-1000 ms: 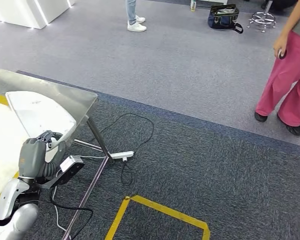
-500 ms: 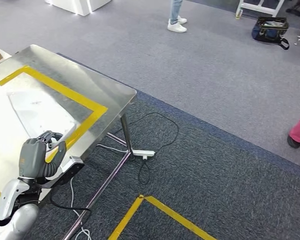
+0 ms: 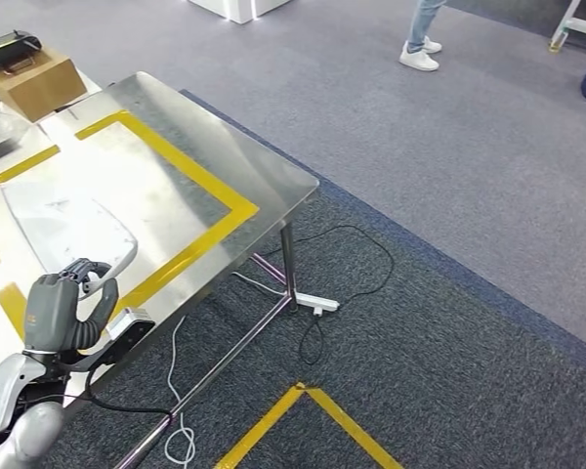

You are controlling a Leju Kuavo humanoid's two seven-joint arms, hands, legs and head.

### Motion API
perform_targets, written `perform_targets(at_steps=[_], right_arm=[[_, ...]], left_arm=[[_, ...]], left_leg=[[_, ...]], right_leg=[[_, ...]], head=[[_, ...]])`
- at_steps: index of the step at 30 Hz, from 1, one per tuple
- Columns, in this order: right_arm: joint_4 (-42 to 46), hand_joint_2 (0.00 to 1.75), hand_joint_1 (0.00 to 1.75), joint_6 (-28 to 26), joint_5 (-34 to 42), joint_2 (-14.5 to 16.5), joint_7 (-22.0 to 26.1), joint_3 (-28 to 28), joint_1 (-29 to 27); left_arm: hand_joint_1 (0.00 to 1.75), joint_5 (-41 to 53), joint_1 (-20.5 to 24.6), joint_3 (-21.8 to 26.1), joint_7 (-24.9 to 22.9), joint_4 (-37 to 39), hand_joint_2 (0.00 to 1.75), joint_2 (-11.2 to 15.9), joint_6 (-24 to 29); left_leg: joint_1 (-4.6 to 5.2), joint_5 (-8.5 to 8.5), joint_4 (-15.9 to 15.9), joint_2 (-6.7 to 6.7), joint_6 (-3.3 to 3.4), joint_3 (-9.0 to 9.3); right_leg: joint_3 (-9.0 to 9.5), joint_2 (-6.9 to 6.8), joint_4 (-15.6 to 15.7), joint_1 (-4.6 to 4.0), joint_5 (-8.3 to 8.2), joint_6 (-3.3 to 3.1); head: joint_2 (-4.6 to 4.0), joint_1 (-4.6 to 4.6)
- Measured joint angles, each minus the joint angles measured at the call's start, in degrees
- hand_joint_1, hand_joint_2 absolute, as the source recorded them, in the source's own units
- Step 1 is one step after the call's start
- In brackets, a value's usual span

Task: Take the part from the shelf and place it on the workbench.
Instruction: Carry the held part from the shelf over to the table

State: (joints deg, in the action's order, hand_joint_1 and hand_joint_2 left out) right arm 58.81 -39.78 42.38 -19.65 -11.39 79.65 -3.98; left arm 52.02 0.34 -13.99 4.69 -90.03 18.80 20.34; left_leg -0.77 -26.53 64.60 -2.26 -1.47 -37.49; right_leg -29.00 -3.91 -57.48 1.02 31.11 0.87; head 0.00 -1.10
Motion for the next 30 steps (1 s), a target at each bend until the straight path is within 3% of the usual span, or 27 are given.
perform_targets(at_steps=[2,3,5,7,9,11,12,13,15,16,18,20,22,24,26,27,28,29,30], right_arm=[[-0.2,0.0,0.0,-0.1,0.5,0.0,0.0,0.4,0.1],[-0.2,0.0,0.0,-0.1,0.6,0.0,0.0,0.6,0.1],[-0.4,0.0,0.0,-0.2,1.0,0.0,0.0,0.9,0.3],[-0.5,0.0,0.0,-0.2,1.2,0.0,0.2,1.1,0.6],[-0.6,0.0,0.0,-0.3,1.3,0.0,0.6,1.3,1.0],[-0.6,0.0,0.0,-0.3,1.2,0.0,0.8,1.4,1.1],[-0.6,0.0,0.0,-0.3,1.0,0.0,0.8,1.4,1.2],[-0.6,0.0,0.0,-0.3,0.8,0.0,0.7,1.4,1.3],[-0.5,0.0,0.0,-0.3,0.4,0.0,0.5,1.4,1.3],[-0.5,0.0,0.0,-0.3,0.3,0.0,0.3,1.5,1.3],[-0.5,0.0,0.0,-0.3,0.1,0.0,0.2,1.6,1.4],[-0.5,0.0,0.0,-0.3,0.0,0.1,0.1,1.8,1.5],[-0.5,0.0,0.0,-0.3,0.0,0.2,-0.1,1.8,1.6],[-0.5,0.0,0.0,-0.3,0.0,0.2,-0.1,1.9,1.4],[-0.5,0.0,0.0,-0.3,0.0,0.2,-0.2,2.0,1.2],[-0.5,0.0,0.0,-0.3,0.0,0.2,-0.2,2.0,1.2],[-0.5,0.0,0.0,-0.3,0.0,0.2,-0.2,2.0,1.1],[-0.5,0.0,0.0,-0.3,0.0,0.2,-0.2,2.0,1.1],[-0.5,0.0,0.0,-0.3,0.0,0.2,-0.3,2.0,1.0]], left_arm=[[1.75,0.2,0.3,0.0,0.1,0.0,1.75,0.0,-0.2],[1.75,0.2,0.4,0.0,0.1,0.0,1.75,-0.1,-0.3],[1.75,0.4,0.5,0.0,0.1,0.1,1.75,-0.1,-0.5],[1.75,0.5,0.7,0.0,0.1,0.2,1.75,-0.1,-0.6],[1.75,0.6,0.9,-0.1,0.1,0.2,1.75,-0.2,-0.7],[1.75,0.8,1.0,-0.2,0.1,0.2,1.75,-0.4,-0.7],[1.75,0.8,0.9,-0.3,0.1,0.2,1.75,-0.4,-0.7],[1.75,0.9,0.9,-0.3,0.0,0.2,1.75,-0.5,-0.7],[1.75,1.0,1.0,-0.3,-0.1,0.2,1.75,-0.5,-0.8],[1.75,1.0,1.1,-0.3,-0.1,0.2,1.75,-0.5,-0.8],[1.75,1.0,1.2,-0.3,-0.2,0.2,1.75,-0.6,-0.8],[1.75,0.9,1.1,-0.3,-0.2,0.2,1.75,-0.5,-0.8],[1.75,0.9,1.1,-0.2,-0.2,0.2,1.75,-0.4,-0.9],[1.75,0.9,1.3,-0.2,-0.3,0.2,1.75,-0.4,-0.9],[1.75,0.9,1.2,-0.2,-0.3,0.2,1.75,-0.4,-1.0],[1.75,0.9,1.1,-0.3,-0.4,0.2,1.75,-0.4,-1.0],[1.75,0.9,1.0,-0.3,-0.4,0.2,1.75,-0.4,-1.1],[1.75,0.9,1.0,-0.3,-0.4,0.2,1.75,-0.4,-1.1],[1.75,0.9,1.0,-0.2,-0.4,0.2,1.75,-0.4,-1.1]], left_leg=[[0.52,0.81,-4.4,-2.08,0.67,2.06],[0.79,0.35,-4.8,-2.18,1.08,2.15],[0.69,0.28,-5.2,-0.86,1.91,2.1],[0.46,0.3,-5.5,0.51,2.64,2.24],[0.48,0.18,-5.5,1.77,3.23,2.33],[0.68,0.04,-5.5,3.23,3.53,2.44],[0.76,-0.03,-5.5,4.04,3.6,2.57],[0.81,-0.11,-5.5,4.9,3.6,2.79],[0.83,-0.32,-5.5,6.54,3.41,3.23],[0.86,-0.41,-5.4,7.36,3.23,3.25],[0.69,-0.28,-5.2,8.74,2.62,2.83],[0.49,-0.09,-5.3,9.79,1.93,2.47],[0.68,-1.16,-3.6,7.78,1.27,1.73],[0.72,-4.12,2.4,4.23,0.6,-1.15],[0.36,-6.44,9.1,2.9,0.16,-4.68],[0.21,-6.19,10.2,2.7,0.03,-5.34],[0.11,-4.89,9.1,2.52,-0.01,-4.84],[0.07,-2.86,6.0,2.0,0.03,-3.26],[0.19,-1.04,2.1,0.67,0.13,-1.21]], right_leg=[[0.55,-1.18,0.0,-0.37,0.63,0.76],[0.74,-1.84,0.1,-0.58,0.81,1.08],[1.21,-2.69,0.3,-0.62,1.25,1.64],[0.15,-0.41,-2.0,-0.49,3.02,1.99],[-3.83,2.81,-9.3,-0.5,6.25,1.97],[-8.18,3.7,-16.2,-0.66,7.83,1.8],[-9.17,3.82,-17.0,-0.73,6.98,1.67],[-8.96,3.99,-15.3,-0.79,4.97,1.5],[-6.47,5.96,-8.0,-0.7,0.14,1.04],[-5.08,7.34,-4.6,-0.54,-1.29,0.87],[-3.66,8.97,-1.7,-0.43,-1.61,0.58],[-3.09,7.92,-1.0,-0.46,-1.64,0.23],[-2.51,6.46,-0.6,-0.24,-1.69,-0.3],[-2.0,4.75,-0.4,-0.2,-1.46,-0.79],[-1.77,3.1,-0.4,-0.26,-1.16,-0.99],[-1.65,2.32,-0.4,-0.27,-1.01,-0.99],[-1.46,1.58,-0.4,-0.27,-0.84,-0.94],[-1.18,0.87,-0.4,-0.27,-0.63,-0.83],[-0.87,0.2,-0.4,-0.34,-0.38,-0.64]], head=[[0.0,-0.02],[0.0,-0.01],[0.0,0.08],[0.0,0.29],[0.0,0.51],[0.0,0.51],[0.0,0.52],[0.0,0.51],[0.0,0.49],[0.0,0.44],[0.0,0.39],[0.0,0.42],[0.0,0.07],[0.0,-0.34],[0.0,-0.42],[0.0,-0.44],[0.0,-0.44],[0.0,-0.44],[0.0,-0.44]])
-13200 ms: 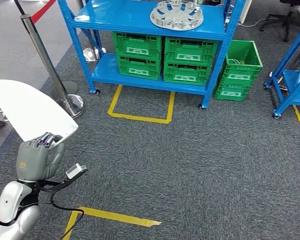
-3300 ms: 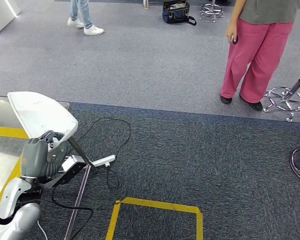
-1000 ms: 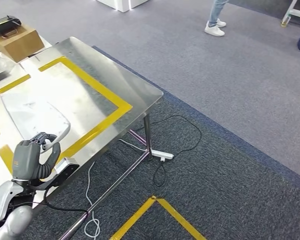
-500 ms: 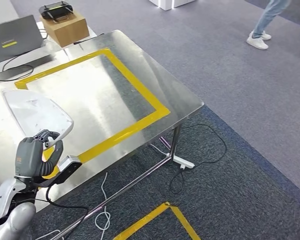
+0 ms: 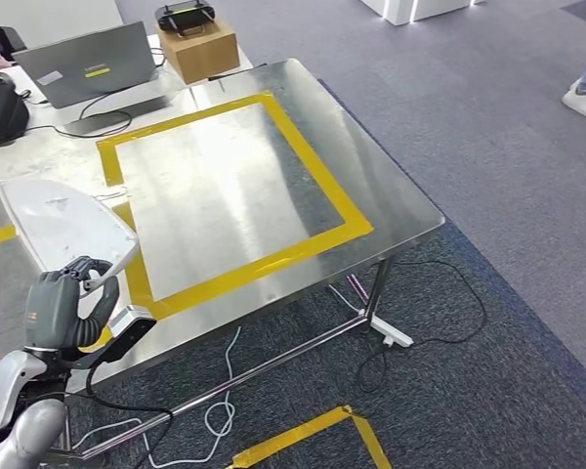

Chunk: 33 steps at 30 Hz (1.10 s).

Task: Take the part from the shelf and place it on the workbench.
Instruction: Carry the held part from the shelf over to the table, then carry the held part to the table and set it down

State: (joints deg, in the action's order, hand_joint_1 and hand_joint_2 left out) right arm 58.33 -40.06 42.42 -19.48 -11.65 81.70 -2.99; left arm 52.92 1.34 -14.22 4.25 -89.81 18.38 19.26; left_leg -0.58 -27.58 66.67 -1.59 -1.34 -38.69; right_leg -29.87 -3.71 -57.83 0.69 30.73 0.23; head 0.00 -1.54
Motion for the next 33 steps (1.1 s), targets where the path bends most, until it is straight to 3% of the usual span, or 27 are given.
perform_targets(at_steps=[2,3,5,6,8,9,11,12,13,14,16,18,20,21,23,25,27,28,30,31,33], right_arm=[[0.0,0.0,0.0,0.0,0.0,0.0,0.0,0.0,-0.1],[0.0,0.0,0.0,0.0,0.0,0.0,0.0,0.0,-0.2],[0.0,0.0,0.0,0.0,0.0,0.0,0.0,0.0,-0.2],[-0.1,0.0,0.0,0.0,0.0,-0.1,0.0,0.0,-0.2],[-0.1,0.0,0.0,-0.1,0.1,-0.1,0.2,0.1,-0.1],[-0.1,0.0,0.0,-0.1,0.1,-0.1,0.4,0.1,0.1],[-0.1,0.0,0.0,0.0,0.2,-0.1,0.6,0.1,0.4],[-0.1,0.0,0.0,0.0,0.3,-0.1,0.7,0.1,0.5],[-0.1,0.0,0.0,0.0,0.5,-0.1,0.8,0.1,0.6],[-0.1,0.0,0.0,0.0,0.6,-0.1,0.9,0.2,0.7],[-0.1,0.0,0.0,0.0,0.6,-0.1,0.9,0.2,0.7],[-0.1,0.0,0.0,0.0,0.6,-0.1,0.9,0.4,0.9],[0.0,0.0,0.0,0.0,0.6,-0.1,1.0,0.5,1.0],[0.0,0.0,0.0,0.0,0.6,-0.1,1.0,0.5,1.0],[0.0,0.0,0.0,0.0,0.6,-0.1,1.0,0.6,0.9],[0.0,0.0,0.0,0.0,0.6,-0.1,1.0,0.7,0.8],[0.0,0.0,0.0,0.0,0.7,-0.1,0.9,0.8,0.7],[0.0,0.0,0.0,0.0,0.7,-0.1,0.9,0.8,0.7],[0.0,0.0,0.0,0.0,0.9,-0.1,0.9,1.0,0.7],[0.0,0.0,0.0,0.0,1.1,-0.1,0.9,1.1,0.7],[0.0,0.0,0.0,0.0,1.3,-0.2,0.9,1.2,0.6]], left_arm=[[1.75,0.0,0.2,0.0,-0.1,0.0,1.75,0.0,0.0],[1.75,0.0,0.3,0.0,-0.1,0.0,1.75,0.0,0.0],[1.75,0.0,0.3,0.0,-0.1,0.0,1.75,0.0,0.0],[1.75,0.0,0.2,0.1,-0.1,0.0,1.75,0.1,0.1],[1.75,0.0,0.4,0.1,-0.1,0.0,1.75,0.1,0.1],[1.75,0.0,0.5,0.0,-0.1,0.0,1.75,0.0,0.1],[1.75,0.0,0.6,-0.1,-0.1,0.0,1.75,-0.1,0.1],[1.75,0.1,0.6,-0.1,0.0,0.0,1.75,-0.1,0.0],[1.75,0.2,0.6,-0.2,0.0,0.0,1.75,-0.1,0.0],[1.75,0.3,0.6,-0.3,0.0,0.0,1.75,-0.1,-0.2],[1.75,0.6,0.9,-0.4,0.1,0.1,1.75,-0.1,-0.7],[1.75,0.9,1.3,-0.7,0.1,0.1,1.75,-0.1,-1.3],[1.75,1.2,1.5,-1.1,0.2,0.1,1.75,0.0,-1.5],[1.75,1.2,1.5,-1.3,0.3,0.2,1.75,0.0,-1.6],[1.75,1.3,1.7,-1.6,0.3,0.2,1.75,0.1,-1.6],[1.75,1.3,1.9,-1.9,0.3,0.2,1.75,0.2,-1.7],[1.75,1.5,1.9,-2.2,0.2,0.3,1.75,0.1,-1.8],[1.75,1.6,1.9,-2.3,0.2,0.4,1.75,0.1,-1.9],[1.75,1.9,1.9,-2.6,0.2,0.6,1.75,0.1,-2.0],[1.75,2.1,2.0,-2.8,0.2,0.6,1.75,0.1,-2.1],[1.75,2.5,2.3,-3.2,0.1,0.6,1.75,0.1,-2.2]], left_leg=[[0.55,1.61,-5.9,-2.42,0.56,2.98],[0.8,1.45,-7.0,-3.01,0.89,3.4],[0.88,1.35,-7.3,-1.87,1.63,3.33],[0.77,1.42,-7.5,-1.13,1.98,3.39],[0.46,1.6,-7.9,0.2,2.76,3.55],[0.42,1.58,-7.9,0.79,3.02,3.56],[0.51,1.51,-7.9,2.19,3.29,3.56],[0.56,1.48,-7.9,2.98,3.33,3.61],[0.59,1.46,-7.9,3.82,3.34,3.71],[0.59,1.42,-7.9,4.66,3.29,3.85],[0.62,1.33,-7.8,6.21,3.03,3.99],[0.54,1.44,-7.6,7.59,2.43,3.68],[0.29,1.74,-7.7,8.91,1.64,3.33],[0.24,1.65,-7.6,8.62,1.3,3.22],[0.36,-0.03,-4.9,5.89,0.69,2.01],[0.3,-3.44,2.0,2.86,0.17,-1.23],[0.04,-5.28,7.8,2.15,-0.14,-4.12],[-0.04,-4.63,7.9,1.99,-0.2,-4.2],[-0.01,-0.92,1.9,0.86,-0.01,-1.03],[0.29,0.54,-2.0,-0.71,0.21,1.1],[0.87,1.59,-6.9,-3.03,0.98,3.56]], right_leg=[[0.43,-1.18,-0.1,-0.4,0.54,0.62],[0.57,-1.78,0.0,-0.6,0.76,0.95],[0.92,-3.08,0.3,-0.77,1.06,1.5],[0.95,-2.74,0.1,-0.72,1.49,1.79],[-0.7,-0.02,-3.4,-0.58,3.7,2.17],[-2.51,1.82,-7.0,-0.52,5.39,2.22],[-6.73,3.37,-14.5,-0.57,7.94,2.2],[-8.03,3.57,-16.2,-0.6,7.81,2.15],[-8.26,3.69,-15.6,-0.61,6.48,2.08],[-7.4,4.0,-12.9,-0.58,4.22,1.97],[-4.4,6.18,-5.2,-0.31,0.07,1.71],[-2.42,8.02,-1.1,-0.15,-1.01,1.38],[-1.83,7.47,-0.6,-0.28,-0.85,0.87],[-1.68,6.84,-0.4,-0.28,-0.97,0.55],[-1.2,5.41,0.1,-0.19,-1.1,-0.12],[-0.92,3.85,0.3,-0.29,-0.92,-0.57],[-0.77,2.28,0.3,-0.38,-0.67,-0.71],[-0.65,1.51,0.3,-0.41,-0.53,-0.7],[-0.13,0.06,0.3,-0.49,-0.12,-0.53],[0.15,-0.57,0.3,-0.65,0.15,-0.32],[0.52,-1.7,0.3,-1.04,0.66,0.27]], head=[[0.0,0.0],[0.0,0.04],[0.0,0.14],[0.0,0.21],[0.0,0.48],[0.0,0.61],[0.0,0.67],[0.0,0.67],[0.0,0.67],[0.0,0.66],[0.0,0.65],[0.0,0.62],[0.0,0.6],[0.0,0.58],[0.0,0.32],[0.0,0.05],[0.0,0.03],[0.0,0.04],[0.0,0.04],[0.0,0.03],[0.0,0.09]])
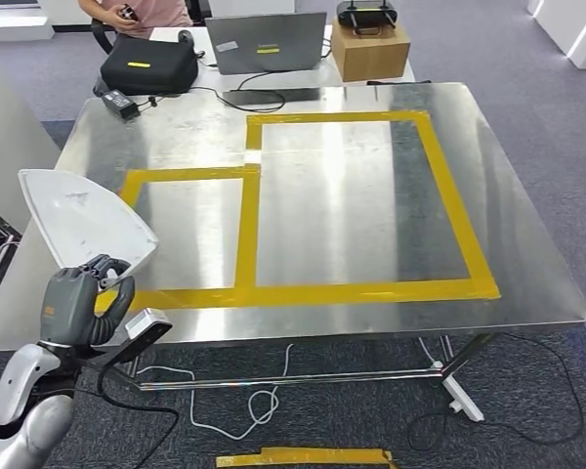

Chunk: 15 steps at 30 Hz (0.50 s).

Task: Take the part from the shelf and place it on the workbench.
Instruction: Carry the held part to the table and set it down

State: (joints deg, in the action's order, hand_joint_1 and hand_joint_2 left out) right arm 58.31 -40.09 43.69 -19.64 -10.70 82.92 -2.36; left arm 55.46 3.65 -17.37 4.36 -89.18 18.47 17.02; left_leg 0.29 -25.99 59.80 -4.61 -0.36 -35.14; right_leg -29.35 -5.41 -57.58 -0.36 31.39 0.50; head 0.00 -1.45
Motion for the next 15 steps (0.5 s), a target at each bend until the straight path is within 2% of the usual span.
perform_targets(at_steps=[1,2,3,4,5,6,7,8,9,10,11,13,14,15], right_arm=[[0.0,0.0,0.0,0.0,0.1,0.0,0.0,0.1,0.0],[0.0,0.0,0.0,0.0,0.2,0.0,0.0,0.2,0.0],[0.0,0.0,0.0,0.0,0.2,-0.1,0.0,0.2,0.1],[0.0,0.0,0.0,0.0,0.3,-0.1,0.2,0.3,0.1],[0.0,0.0,0.0,0.0,0.4,-0.2,0.4,0.3,0.2],[0.0,0.0,0.0,0.0,0.6,-0.2,0.8,0.3,0.3],[0.0,0.0,0.0,0.0,0.9,-0.2,1.2,0.3,0.4],[0.0,0.0,0.0,0.0,1.3,-0.2,1.6,0.4,0.5],[0.0,0.0,0.0,0.1,1.9,-0.2,2.0,0.4,0.7],[0.0,0.0,0.0,0.3,2.5,-0.2,2.3,0.4,0.8],[-0.1,0.0,0.0,0.5,3.1,-0.2,2.7,0.5,1.0],[-0.3,0.0,0.0,0.8,4.2,-0.2,3.4,0.9,1.3],[-0.4,0.0,0.0,0.9,4.5,-0.2,3.6,1.1,1.4],[-0.5,0.0,0.0,0.9,4.8,-0.2,3.8,1.4,1.4]], left_arm=[[1.75,0.1,0.1,-0.2,0.0,0.0,1.75,0.0,-0.1],[1.75,0.3,0.3,-0.4,-0.1,0.1,1.75,0.0,-0.2],[1.75,0.5,0.3,-0.6,-0.2,0.1,1.75,-0.1,-0.4],[1.75,0.7,0.4,-0.8,-0.2,0.2,1.75,-0.1,-0.5],[1.75,0.9,0.7,-1.1,-0.3,0.2,1.75,-0.1,-0.7],[1.75,1.2,1.1,-1.5,-0.4,0.3,1.75,-0.1,-0.9],[1.75,1.5,1.5,-1.9,-0.4,0.3,1.75,-0.2,-1.1],[1.75,1.9,1.8,-2.5,-0.2,0.5,1.75,-0.2,-1.4],[1.75,2.4,2.2,-3.2,0.0,0.7,1.75,-0.3,-1.9],[1.75,2.9,2.6,-4.0,0.3,0.9,1.75,-0.4,-2.3],[1.75,3.4,2.9,-5.0,0.7,1.1,1.75,-0.4,-2.7],[1.75,4.2,3.8,-6.8,1.7,1.6,1.75,-0.6,-3.1],[1.75,4.4,4.4,-7.8,2.1,1.7,1.75,-0.6,-3.2],[1.75,4.7,4.9,-8.7,2.5,1.9,1.75,-0.7,-3.4]], left_leg=[[0.27,-0.32,-0.5,-0.27,0.35,0.13],[0.27,-0.3,-0.7,0.48,0.73,0.04],[0.18,-0.23,-1.0,1.16,1.05,0.1],[0.04,-0.15,-1.2,1.79,1.4,0.22],[-0.13,-0.06,-1.4,2.34,1.78,0.33],[-0.26,-0.03,-1.5,2.77,2.08,0.43],[-0.26,-0.07,-1.5,3.23,2.3,0.44],[-0.2,-0.13,-1.5,3.71,2.46,0.46],[-0.15,-0.19,-1.5,4.17,2.53,0.51],[-0.11,-0.26,-1.4,4.6,2.55,0.62],[-0.1,-0.35,-1.4,4.96,2.52,0.78],[-0.13,-0.61,-1.4,5.54,2.23,1.23],[-0.05,-0.77,-1.2,5.78,1.99,1.32],[0.05,-0.89,-1.1,5.94,1.84,1.3]], right_leg=[[0.14,-0.62,0.1,-0.17,0.19,0.3],[0.37,-1.34,0.2,-0.24,0.35,0.57],[0.52,-1.36,0.2,-0.2,0.63,0.87],[0.39,-0.34,-0.3,-0.08,1.17,1.15],[-0.33,1.27,-1.9,0.04,2.16,1.42],[-1.82,3.24,-4.8,0.18,3.59,1.62],[-3.91,4.65,-8.7,0.24,5.25,1.72],[-6.27,5.21,-12.8,0.25,6.65,1.8],[-8.19,5.37,-15.7,0.25,7.2,1.85],[-9.23,5.4,-16.7,0.25,6.61,1.86],[-9.08,5.4,-15.2,0.28,4.85,1.86],[-6.22,5.51,-7.8,0.42,0.22,1.81],[-4.59,5.68,-4.3,0.48,-1.26,1.69],[-3.5,5.84,-1.9,0.54,-2.04,1.49]], head=[[0.0,0.02],[0.0,0.05],[0.0,0.07],[0.0,0.17],[0.0,0.33],[0.0,0.51],[0.0,0.67],[0.0,0.73],[0.0,0.72],[0.0,0.73],[0.0,0.72],[0.0,0.74],[0.0,0.76],[0.0,0.77]])
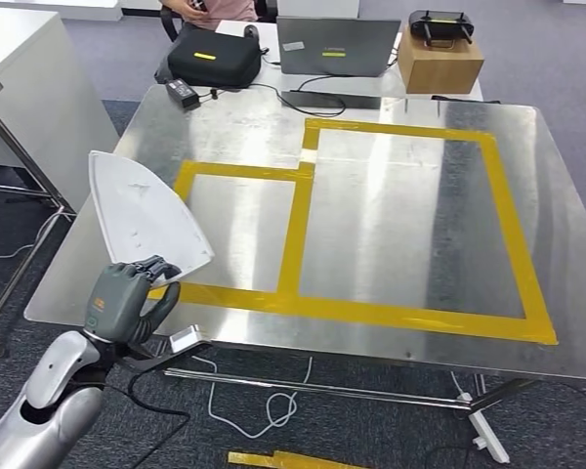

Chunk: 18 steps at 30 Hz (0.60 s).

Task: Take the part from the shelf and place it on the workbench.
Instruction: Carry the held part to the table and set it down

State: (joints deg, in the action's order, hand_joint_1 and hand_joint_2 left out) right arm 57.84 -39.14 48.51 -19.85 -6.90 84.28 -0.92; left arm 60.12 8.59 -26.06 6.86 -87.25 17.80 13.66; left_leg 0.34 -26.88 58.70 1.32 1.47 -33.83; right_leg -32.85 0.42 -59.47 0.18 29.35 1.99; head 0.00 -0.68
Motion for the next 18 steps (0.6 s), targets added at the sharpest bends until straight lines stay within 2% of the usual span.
perform_targets(at_steps=[2,4,7,11,15,18], right_arm=[[-0.1,0.0,0.0,0.1,0.3,0.0,0.3,0.4,0.2],[-0.2,0.0,0.0,0.2,0.5,0.0,0.5,0.7,0.4],[-0.4,0.0,0.0,0.3,0.8,0.1,1.1,1.2,0.6],[-0.7,0.0,0.0,0.6,1.7,0.1,2.1,2.0,1.0],[-1.1,0.0,0.0,1.3,2.2,0.1,2.8,2.2,1.2],[-1.6,0.0,0.0,2.0,2.6,0.2,3.0,2.3,1.4]], left_arm=[[1.75,0.3,0.8,-1.6,0.4,0.3,1.75,-0.1,-0.2],[1.75,0.4,1.3,-2.6,0.6,0.6,1.75,-0.2,-0.2],[1.75,0.9,2.5,-4.3,2.2,1.1,1.75,-0.1,-0.3],[1.75,2.4,4.8,-8.6,4.0,2.2,1.75,-0.2,-1.3],[1.75,2.7,7.2,-12.2,3.9,4.7,1.75,-1.3,-1.8],[1.75,2.6,8.7,-13.8,3.8,6.8,1.75,-2.3,-1.9]], left_leg=[[0.22,0.05,0.3,0.14,0.26,-0.18],[0.22,0.21,0.1,0.09,0.71,-0.09],[0.18,0.23,-0.3,0.06,0.69,0.17],[0.15,0.35,-0.5,0.09,0.38,0.25],[-0.01,0.35,-0.6,0.08,-0.55,0.25],[-0.02,0.35,-0.6,0.08,-0.68,0.24]], right_leg=[[0.66,0.28,1.3,-0.03,-0.15,-0.38],[0.63,0.4,1.3,-0.13,-0.22,-0.53],[0.69,0.4,1.3,-0.21,-0.13,-0.76],[0.72,0.32,1.3,-0.3,-0.05,-1.18],[0.71,0.36,1.3,-0.42,-0.08,-1.26],[0.73,0.35,1.3,-0.42,-0.09,-1.28]], head=[[0.0,-0.02],[0.0,-0.09],[0.0,-0.09],[0.0,-0.09],[0.0,-0.07],[0.0,-0.05]])
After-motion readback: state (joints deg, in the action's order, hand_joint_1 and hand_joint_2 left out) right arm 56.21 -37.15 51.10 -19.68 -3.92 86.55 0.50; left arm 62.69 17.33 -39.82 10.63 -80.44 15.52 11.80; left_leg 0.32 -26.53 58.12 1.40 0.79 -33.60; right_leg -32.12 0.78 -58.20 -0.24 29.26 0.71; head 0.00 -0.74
